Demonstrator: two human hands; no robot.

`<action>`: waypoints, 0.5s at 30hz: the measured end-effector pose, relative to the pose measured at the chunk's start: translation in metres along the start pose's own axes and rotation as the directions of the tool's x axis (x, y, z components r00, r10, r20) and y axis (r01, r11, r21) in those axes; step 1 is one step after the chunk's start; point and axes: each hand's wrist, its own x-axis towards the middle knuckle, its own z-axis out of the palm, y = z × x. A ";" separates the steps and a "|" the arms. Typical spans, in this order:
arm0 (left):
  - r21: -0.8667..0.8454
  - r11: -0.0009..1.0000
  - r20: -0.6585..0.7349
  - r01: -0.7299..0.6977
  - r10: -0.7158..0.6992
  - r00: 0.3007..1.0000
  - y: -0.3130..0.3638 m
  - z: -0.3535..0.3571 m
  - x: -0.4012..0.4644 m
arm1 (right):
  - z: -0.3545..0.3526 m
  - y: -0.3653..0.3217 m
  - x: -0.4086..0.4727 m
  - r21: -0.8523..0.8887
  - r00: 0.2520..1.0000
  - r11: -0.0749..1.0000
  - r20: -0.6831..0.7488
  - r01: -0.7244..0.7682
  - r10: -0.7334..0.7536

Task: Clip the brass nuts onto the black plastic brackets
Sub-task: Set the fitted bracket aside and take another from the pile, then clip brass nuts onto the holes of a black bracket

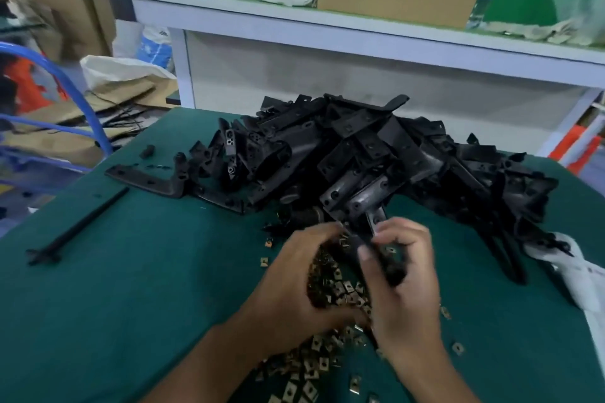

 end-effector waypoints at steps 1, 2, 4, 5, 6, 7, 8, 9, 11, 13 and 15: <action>-0.070 0.997 0.058 0.027 -0.023 0.998 0.001 0.003 -0.002 | 0.005 -0.004 -0.004 0.068 0.991 0.996 0.128 -0.049 0.040; -0.153 0.986 0.113 0.065 -0.048 0.992 0.003 0.005 -0.004 | 0.009 -0.007 -0.008 0.134 0.959 0.985 0.274 -0.109 0.069; -0.209 0.975 0.086 0.071 -0.054 0.995 0.004 0.003 -0.005 | 0.008 -0.006 -0.011 0.172 0.913 0.978 0.407 -0.115 0.036; -0.213 0.976 0.001 0.042 -0.042 0.999 0.005 -0.001 -0.004 | 0.004 -0.003 -0.009 0.156 0.921 0.985 0.390 -0.068 0.002; -0.248 0.968 -0.110 0.025 -0.054 0.992 0.005 -0.006 -0.002 | -0.002 0.002 -0.005 0.104 0.936 0.994 0.352 -0.027 -0.012; -0.303 0.952 -0.221 0.031 -0.102 0.970 0.005 -0.012 0.000 | -0.008 0.008 0.001 0.008 0.941 1.000 0.337 -0.017 0.014; -0.345 0.937 -0.322 0.045 -0.164 0.932 0.004 -0.016 0.003 | -0.016 0.015 0.006 -0.106 0.919 0.993 0.386 -0.045 0.082; -0.382 0.922 -0.406 0.062 -0.228 0.885 0.002 -0.020 0.005 | -0.022 0.022 0.010 -0.244 0.854 0.968 0.492 -0.052 0.170; -0.536 0.841 -0.477 0.076 -0.376 0.794 0.000 -0.025 0.008 | -0.028 0.039 0.010 -0.440 0.685 0.893 0.681 0.097 0.260; -0.740 0.669 -0.404 0.060 -0.514 0.757 0.002 -0.031 0.011 | -0.026 0.046 0.007 -0.448 0.643 0.873 0.730 0.191 0.233; -0.871 0.483 -0.242 0.087 -0.578 0.779 0.005 -0.035 0.012 | -0.023 0.044 0.007 -0.431 0.677 0.876 0.713 0.216 0.184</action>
